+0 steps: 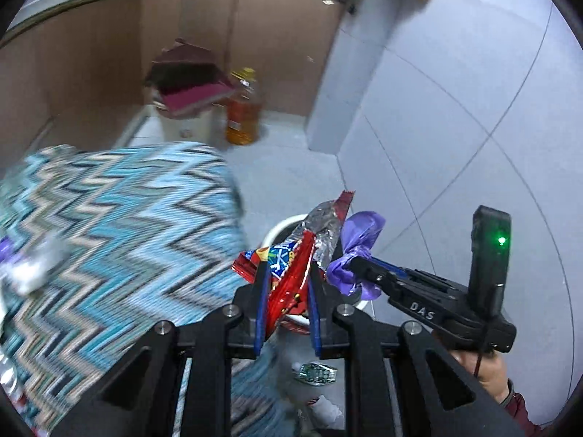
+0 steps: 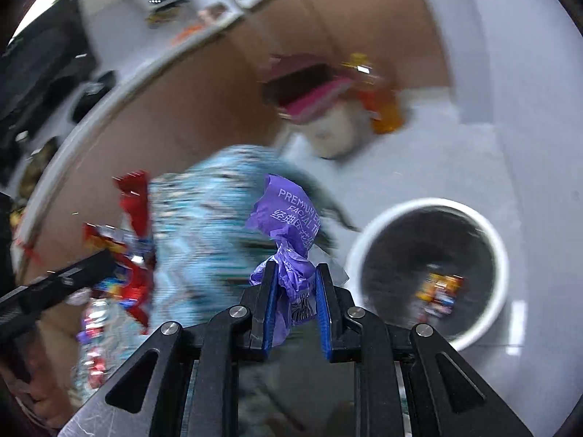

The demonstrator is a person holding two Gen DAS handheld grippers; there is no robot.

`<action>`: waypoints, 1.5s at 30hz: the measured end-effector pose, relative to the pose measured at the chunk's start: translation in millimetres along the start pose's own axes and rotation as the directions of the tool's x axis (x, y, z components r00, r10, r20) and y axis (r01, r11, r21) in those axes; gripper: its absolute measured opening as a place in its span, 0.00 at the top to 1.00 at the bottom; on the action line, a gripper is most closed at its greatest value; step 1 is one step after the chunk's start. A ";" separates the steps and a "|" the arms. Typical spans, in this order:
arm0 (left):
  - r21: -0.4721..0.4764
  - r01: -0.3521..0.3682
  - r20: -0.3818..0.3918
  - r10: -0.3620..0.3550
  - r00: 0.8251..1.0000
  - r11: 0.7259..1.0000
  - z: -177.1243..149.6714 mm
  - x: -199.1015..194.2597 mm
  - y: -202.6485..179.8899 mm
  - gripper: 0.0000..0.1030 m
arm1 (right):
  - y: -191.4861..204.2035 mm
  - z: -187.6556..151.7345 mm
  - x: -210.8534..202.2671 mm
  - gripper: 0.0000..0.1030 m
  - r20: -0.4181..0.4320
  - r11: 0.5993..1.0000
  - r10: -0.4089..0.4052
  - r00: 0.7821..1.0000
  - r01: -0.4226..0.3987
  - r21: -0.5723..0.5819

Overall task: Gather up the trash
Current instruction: 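Carry both wrappers over the white bin and open both grippers, then move both open grippers back to the trash pile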

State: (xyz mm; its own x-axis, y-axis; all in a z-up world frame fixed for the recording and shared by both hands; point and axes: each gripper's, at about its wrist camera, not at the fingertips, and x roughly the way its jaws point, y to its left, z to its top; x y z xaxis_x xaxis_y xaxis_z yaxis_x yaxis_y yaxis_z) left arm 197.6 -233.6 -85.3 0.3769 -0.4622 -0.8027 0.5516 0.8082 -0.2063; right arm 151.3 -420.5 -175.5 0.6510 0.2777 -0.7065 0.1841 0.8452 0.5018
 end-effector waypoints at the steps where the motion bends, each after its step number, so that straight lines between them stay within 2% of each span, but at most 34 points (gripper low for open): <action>1: 0.008 0.005 -0.011 -0.005 1.000 1.000 2.8 11.0 -5.3 0.83 | -12.1 1.9 4.3 0.81 -0.009 1.000 -0.016 1.000 0.016 0.015; 6: 0.057 -0.001 -0.086 0.006 0.996 0.998 17.8 78.7 -28.8 0.83 | -52.2 6.4 18.7 0.79 -0.035 0.996 -0.066 0.997 0.068 0.053; 7: 0.062 -0.007 -0.097 0.013 0.995 0.998 19.4 88.5 -31.6 0.80 | -58.0 7.3 23.0 0.79 -0.041 0.995 -0.085 0.996 0.087 0.053; 9: 0.078 -0.026 -0.108 0.034 0.994 0.997 23.2 107.4 -38.5 0.80 | -67.5 7.5 27.3 0.73 -0.052 0.992 -0.112 0.992 0.115 0.054; 11: 0.078 -0.027 -0.121 0.036 0.992 0.997 26.6 122.3 -41.5 0.73 | -75.9 9.8 32.3 0.68 -0.053 0.988 -0.138 0.989 0.141 0.058; 12: 0.070 -0.018 -0.127 0.027 0.992 0.997 28.1 126.5 -42.1 0.72 | -78.8 10.5 33.9 0.62 -0.053 0.987 -0.149 0.987 0.152 0.058; 14: 0.063 -0.011 -0.130 0.019 0.991 0.998 30.5 131.9 -44.0 0.64 | -83.7 11.6 36.1 0.56 -0.052 0.983 -0.174 0.983 0.177 0.055; 17: 0.055 -0.007 -0.121 0.014 0.993 0.998 34.0 132.4 -44.0 0.54 | -85.8 12.5 37.1 0.54 -0.054 0.977 -0.202 0.978 0.205 0.051; 20: 0.040 0.008 -0.114 -0.004 0.994 0.999 38.8 130.4 -43.2 0.54 | -81.6 13.6 34.0 0.54 -0.052 0.975 -0.218 0.975 0.220 0.041; 25: 0.018 0.027 -0.050 -0.026 0.998 0.999 37.8 97.1 -35.7 0.54 | -63.8 16.1 10.9 0.54 -0.015 0.976 -0.218 0.976 0.218 0.024; 31: -0.012 0.002 0.086 -0.001 0.996 1.000 23.6 19.5 -12.8 0.54 | -9.6 18.0 -25.0 0.54 0.042 0.983 -0.173 0.984 0.175 -0.055; 37: -0.051 -0.063 0.174 0.071 0.982 0.997 -0.3 -63.5 25.3 0.54 | 58.9 13.7 -49.9 0.54 0.074 0.983 -0.094 0.993 0.104 -0.152; 45: -0.162 -0.133 0.240 0.169 0.956 0.978 -62.0 -160.2 102.4 0.54 | 158.4 -5.3 -66.8 0.54 0.067 0.959 0.012 0.998 0.007 -0.283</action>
State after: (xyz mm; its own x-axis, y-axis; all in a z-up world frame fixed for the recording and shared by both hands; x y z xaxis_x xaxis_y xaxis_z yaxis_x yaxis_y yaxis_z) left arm 147.6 -54.1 -12.5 0.6320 -0.3923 -0.6683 0.3689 0.9107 -0.1857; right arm 133.1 -302.7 -51.4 0.7013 0.2566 -0.6651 -0.0267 0.9418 0.3352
